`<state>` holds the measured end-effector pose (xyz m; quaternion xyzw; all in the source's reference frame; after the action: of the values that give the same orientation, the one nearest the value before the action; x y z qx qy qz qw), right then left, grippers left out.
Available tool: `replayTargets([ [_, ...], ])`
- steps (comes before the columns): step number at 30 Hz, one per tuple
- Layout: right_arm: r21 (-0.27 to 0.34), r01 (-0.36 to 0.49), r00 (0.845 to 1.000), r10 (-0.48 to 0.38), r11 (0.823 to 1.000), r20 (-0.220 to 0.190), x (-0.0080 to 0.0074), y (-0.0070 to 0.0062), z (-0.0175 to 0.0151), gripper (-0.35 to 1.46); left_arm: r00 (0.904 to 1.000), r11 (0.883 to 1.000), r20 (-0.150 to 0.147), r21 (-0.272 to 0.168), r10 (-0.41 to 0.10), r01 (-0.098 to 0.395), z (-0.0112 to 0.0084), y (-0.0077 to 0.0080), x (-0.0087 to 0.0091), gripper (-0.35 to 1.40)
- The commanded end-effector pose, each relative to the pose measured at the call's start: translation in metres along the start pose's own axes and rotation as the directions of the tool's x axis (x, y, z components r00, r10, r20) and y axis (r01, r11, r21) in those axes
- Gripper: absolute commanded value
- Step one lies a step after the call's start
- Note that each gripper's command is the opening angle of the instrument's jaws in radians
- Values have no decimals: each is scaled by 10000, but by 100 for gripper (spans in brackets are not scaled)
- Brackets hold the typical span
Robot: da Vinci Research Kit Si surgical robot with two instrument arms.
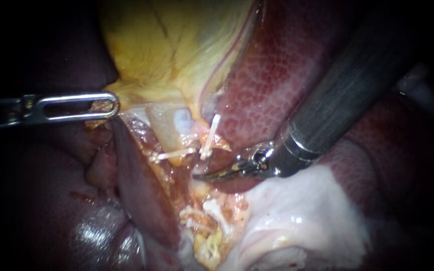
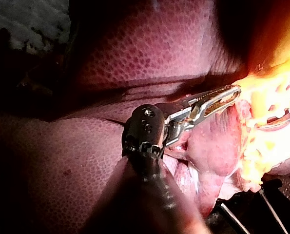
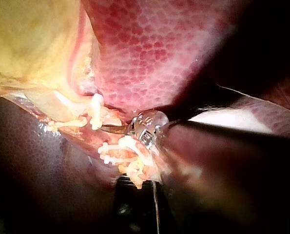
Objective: Go back from the cut right tube
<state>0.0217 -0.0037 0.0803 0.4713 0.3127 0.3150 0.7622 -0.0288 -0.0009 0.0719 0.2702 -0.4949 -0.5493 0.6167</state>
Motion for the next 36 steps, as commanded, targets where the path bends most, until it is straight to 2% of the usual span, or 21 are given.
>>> replayTargets([
  [1, 6, 1, 10000, -1, 10000, 6, 0, 0, 0, -35, 10000, 10000, 2, -5, 0, 0, 0, 0, 0, -35],
  [8, -5, -24, 10000, 24, 10000, -1, -7, -1, -6, -35, 10000, 10000, 3, -7, 0, 0, 0, 0, 0, -35],
  [9, -120, 98, 9998, -99, 9999, -151, -9, -3, -10, -23, 10000, 10000, 3, -8, 0, 0, 0, -1, 0, -35],
  [12, -259, 804, 9960, -813, 9964, -357, -17, -10, -18, 78, 10000, 10000, 4, -10, -1, 1, -1, -1, 0, -35],
  [14, -445, 964, 9936, -988, 9943, -549, -22, -18, -21, 113, 10000, 10000, 4, -9, -1, 1, -1, -1, 0, -35],
  [17, -486, 1351, 9886, -1379, 9896, -599, -25, -29, -23, 125, 10000, 10000, 3, -8, -1, 1, -1, -1, 0, -35],
  [22, -796, 2048, 9729, -2118, 9756, -927, -12, -43, -36, 135, 10000, 10000, 3, -8, -1, 1, -1, -1, 0, -35],
  [23, -914, 2282, 9663, -2370, 9693, -1006, -10, -45, -39, 138, 10000, 10000, 3, -8, -1, 1, -1, -1, 0, -35],
  [27, -1821, 3479, 9174, -3740, 9197, -1363, -8, -58, -61, 143, 10000, 10000, 2, -7, 0, 0, -1, -1, 0, -35],
  [32, -2378, 4386, 8691, -4763, 8667, -1331, -15, -77, -98, 143, 10000, 10000, 2, -6, 0, 0, -1, 0, 0, -35],
  [36, -2749, 4911, 8346, -5369, 8266, -1235, -1, -94, -136, 143, 10000, 10000, 2, -7, 1, -1, -1, 0, 0, -35],
])
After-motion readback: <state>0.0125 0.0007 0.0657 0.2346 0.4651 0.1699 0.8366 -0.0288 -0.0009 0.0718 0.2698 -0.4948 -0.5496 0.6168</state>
